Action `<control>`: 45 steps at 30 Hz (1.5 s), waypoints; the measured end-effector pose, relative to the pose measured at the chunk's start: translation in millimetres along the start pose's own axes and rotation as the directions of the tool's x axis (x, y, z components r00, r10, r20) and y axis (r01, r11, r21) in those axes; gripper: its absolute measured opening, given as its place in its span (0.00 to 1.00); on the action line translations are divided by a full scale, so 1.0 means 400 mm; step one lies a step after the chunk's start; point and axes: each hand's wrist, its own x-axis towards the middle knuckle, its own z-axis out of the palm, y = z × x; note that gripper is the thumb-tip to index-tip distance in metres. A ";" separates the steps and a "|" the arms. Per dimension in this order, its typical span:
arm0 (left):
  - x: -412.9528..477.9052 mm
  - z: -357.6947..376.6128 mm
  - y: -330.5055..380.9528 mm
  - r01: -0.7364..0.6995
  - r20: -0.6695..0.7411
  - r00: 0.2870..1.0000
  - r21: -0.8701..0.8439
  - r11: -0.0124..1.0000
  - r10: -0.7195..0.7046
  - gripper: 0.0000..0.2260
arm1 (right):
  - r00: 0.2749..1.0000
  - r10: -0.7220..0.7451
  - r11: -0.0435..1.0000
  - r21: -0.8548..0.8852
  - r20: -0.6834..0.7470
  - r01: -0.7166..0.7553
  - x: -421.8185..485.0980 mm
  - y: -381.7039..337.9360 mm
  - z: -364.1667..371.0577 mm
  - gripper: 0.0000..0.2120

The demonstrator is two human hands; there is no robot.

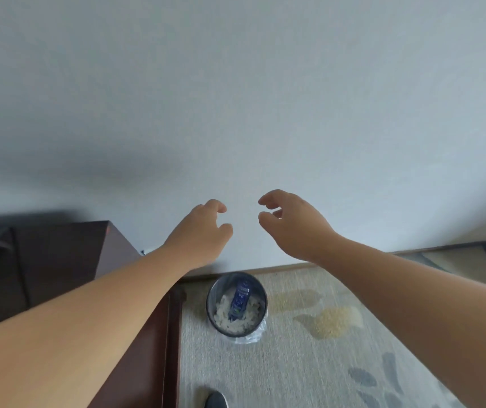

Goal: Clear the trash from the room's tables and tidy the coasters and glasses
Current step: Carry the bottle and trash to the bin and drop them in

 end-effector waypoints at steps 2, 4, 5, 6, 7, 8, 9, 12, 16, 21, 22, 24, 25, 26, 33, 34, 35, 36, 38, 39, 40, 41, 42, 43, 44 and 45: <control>-0.053 -0.054 0.044 -0.015 -0.055 0.998 -0.026 1.000 0.014 0.18 | 0.999 -0.045 0.999 -0.005 -0.019 0.045 -0.038 -0.042 -0.052 0.18; -0.116 -0.105 0.087 -0.011 -0.115 0.993 -0.038 0.999 0.007 0.19 | 0.995 -0.094 0.996 -0.005 -0.034 0.093 -0.079 -0.084 -0.102 0.17; -0.151 -0.129 0.107 -0.006 -0.145 0.989 -0.037 0.999 0.001 0.19 | 0.992 -0.122 0.993 0.000 -0.041 0.122 -0.101 -0.105 -0.124 0.17; -0.191 -0.150 0.128 0.001 -0.177 0.984 -0.035 0.999 -0.007 0.19 | 0.987 -0.155 0.988 0.008 -0.047 0.156 -0.126 -0.124 -0.146 0.16; -0.233 -0.168 0.149 0.008 -0.211 0.977 -0.035 0.999 -0.015 0.19 | 0.980 -0.192 0.981 0.019 -0.049 0.193 -0.154 -0.143 -0.166 0.16; -0.275 -0.183 0.169 0.015 -0.247 0.969 -0.036 0.999 -0.023 0.19 | 0.972 -0.230 0.972 0.029 -0.046 0.232 -0.183 -0.160 -0.184 0.15; -0.320 -0.196 0.189 0.025 -0.283 0.958 -0.035 0.999 -0.034 0.19 | 0.962 -0.269 0.962 0.038 -0.037 0.270 -0.215 -0.175 -0.198 0.15; -0.456 -0.216 0.245 0.054 -0.380 0.923 -0.019 0.998 -0.057 0.20 | 0.923 -0.386 0.921 0.046 -0.006 0.386 -0.313 -0.205 -0.225 0.15; -0.631 -0.214 0.301 0.095 -0.463 0.881 -0.024 0.995 -0.095 0.19 | 0.868 -0.494 0.869 0.066 0.047 0.491 -0.438 -0.246 -0.243 0.15; -0.833 -0.225 0.330 0.196 -0.548 0.816 -0.037 0.980 -0.184 0.19 | 0.782 -0.615 0.787 0.126 0.102 0.604 -0.564 -0.329 -0.244 0.14; -0.872 -0.231 0.331 0.214 -0.564 0.801 -0.042 0.976 -0.200 0.19 | 0.762 -0.637 0.770 0.140 0.111 0.623 -0.587 -0.348 -0.239 0.13; -0.952 -0.244 0.328 0.247 -0.592 0.775 -0.042 0.968 -0.223 0.19 | 0.725 -0.675 0.737 0.169 0.133 0.655 -0.634 -0.385 -0.225 0.13; -0.993 -0.249 0.325 0.265 -0.603 0.763 -0.039 0.963 -0.234 0.19 | 0.708 -0.691 0.722 0.183 0.146 0.667 -0.657 -0.403 -0.217 0.13; -1.035 -0.255 0.322 0.283 -0.613 0.750 -0.039 0.958 -0.247 0.19 | 0.690 -0.707 0.707 0.194 0.156 0.680 -0.680 -0.421 -0.207 0.13; -1.352 -0.253 0.262 0.409 -0.710 0.609 -0.101 0.907 -0.354 0.18 | 0.538 -0.813 0.579 0.218 0.222 0.786 -0.877 -0.557 -0.093 0.15; -1.405 -0.248 0.248 0.428 -0.723 0.583 -0.114 0.897 -0.370 0.18 | 0.508 -0.829 0.555 0.224 0.234 0.801 -0.917 -0.576 -0.068 0.15; -1.461 -0.242 0.234 0.445 -0.735 0.557 -0.129 0.886 -0.387 0.18 | 0.475 -0.844 0.529 0.236 0.251 0.815 -0.961 -0.595 -0.041 0.14; -1.520 -0.234 0.220 0.462 -0.745 0.530 -0.147 0.875 -0.405 0.18 | 0.442 -0.856 0.505 0.249 0.270 0.826 -1.008 -0.613 -0.013 0.14; -1.648 -0.213 0.193 0.488 -0.758 0.476 -0.193 0.851 -0.445 0.18 | 0.378 -0.875 0.460 0.273 0.304 0.845 -1.111 -0.649 0.043 0.15; -1.714 -0.202 0.182 0.500 -0.762 0.448 -0.219 0.838 -0.467 0.17 | 0.347 -0.882 0.439 0.288 0.319 0.851 -1.167 -0.666 0.069 0.15; -1.782 -0.190 0.171 0.514 -0.765 0.419 -0.243 0.823 -0.488 0.17 | 0.313 -0.889 0.417 0.306 0.334 0.856 -1.226 -0.682 0.095 0.14; -1.850 -0.177 0.161 0.526 -0.768 0.389 -0.268 0.807 -0.509 0.17 | 0.275 -0.895 0.391 0.322 0.350 0.862 -1.285 -0.698 0.119 0.14; -1.917 -0.163 0.152 0.535 -0.771 0.356 -0.295 0.792 -0.528 0.17 | 0.234 -0.902 0.360 0.334 0.363 0.871 -1.346 -0.713 0.144 0.14; -1.984 -0.147 0.144 0.544 -0.775 0.321 -0.319 0.776 -0.544 0.17 | 0.192 -0.909 0.326 0.344 0.370 0.880 -1.407 -0.727 0.166 0.14; -2.047 -0.132 0.136 0.558 -0.781 0.286 -0.335 0.759 -0.555 0.17 | 0.155 -0.914 0.295 0.353 0.375 0.888 -1.467 -0.741 0.188 0.14; -2.110 -0.117 0.129 0.574 -0.787 0.252 -0.348 0.742 -0.563 0.17 | 0.120 -0.918 0.266 0.361 0.379 0.894 -1.526 -0.756 0.208 0.14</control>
